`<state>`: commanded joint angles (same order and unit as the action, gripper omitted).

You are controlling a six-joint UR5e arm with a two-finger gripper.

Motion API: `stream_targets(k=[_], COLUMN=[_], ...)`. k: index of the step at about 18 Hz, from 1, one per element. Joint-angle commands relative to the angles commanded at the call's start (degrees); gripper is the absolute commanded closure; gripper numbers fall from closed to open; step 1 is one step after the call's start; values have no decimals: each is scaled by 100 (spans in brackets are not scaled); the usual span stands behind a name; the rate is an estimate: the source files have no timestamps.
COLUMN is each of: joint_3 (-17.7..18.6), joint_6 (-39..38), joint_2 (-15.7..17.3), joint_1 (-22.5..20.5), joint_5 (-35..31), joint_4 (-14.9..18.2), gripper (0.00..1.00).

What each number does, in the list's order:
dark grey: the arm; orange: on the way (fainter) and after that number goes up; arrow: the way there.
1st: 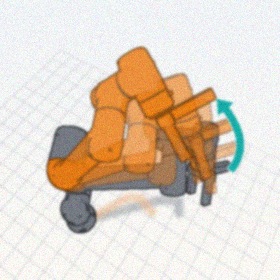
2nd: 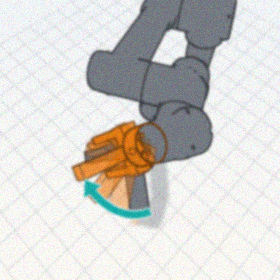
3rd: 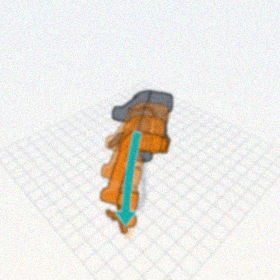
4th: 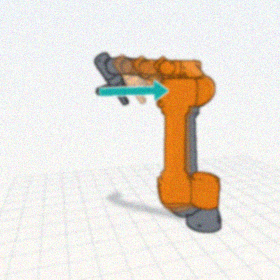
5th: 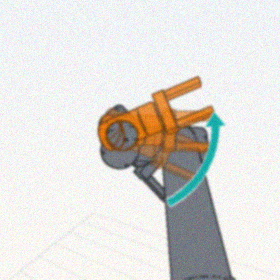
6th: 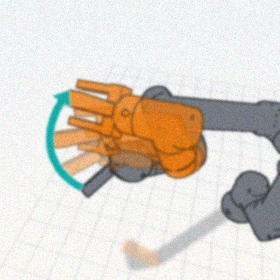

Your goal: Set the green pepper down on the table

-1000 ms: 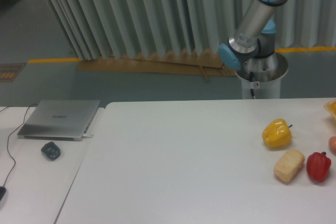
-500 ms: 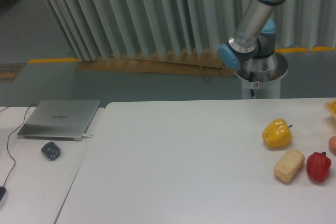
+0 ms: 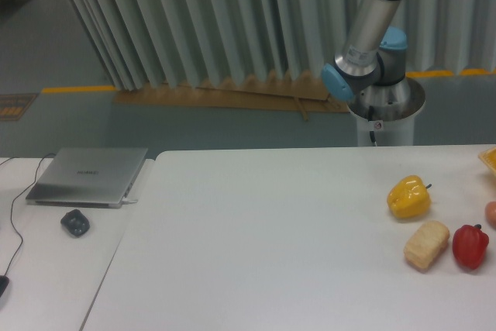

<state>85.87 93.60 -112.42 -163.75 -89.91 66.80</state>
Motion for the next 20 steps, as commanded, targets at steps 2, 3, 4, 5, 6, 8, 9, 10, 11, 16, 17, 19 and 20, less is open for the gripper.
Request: stream_targets(k=[2, 3, 4, 5, 6, 8, 9, 10, 11, 16, 17, 19, 20], joint_3=[0, -9, -9, -17, -26, -53, -53, -44, -35, -61, -70, -70, -70], joint_6=[9, 61, 157, 271, 368, 640, 790, 878, 896, 888, 888, 896, 896], joint_2=[88, 149, 176, 281, 343, 369, 378, 387, 457, 598, 607, 607, 607], joint_1=[53, 62, 79, 106, 115, 185, 263, 316, 352, 606, 685, 896, 1010], joint_5=[0, 9, 26, 26, 18, 17, 0, 0, 0, -26, -70, -385, -500], joint_4=[157, 271, 368, 491, 614, 808, 826, 844, 853, 1072, 1098, 1107, 1108], gripper=[48, 49, 49, 49, 49, 49, 49, 48, 48, 48, 48, 48, 48])
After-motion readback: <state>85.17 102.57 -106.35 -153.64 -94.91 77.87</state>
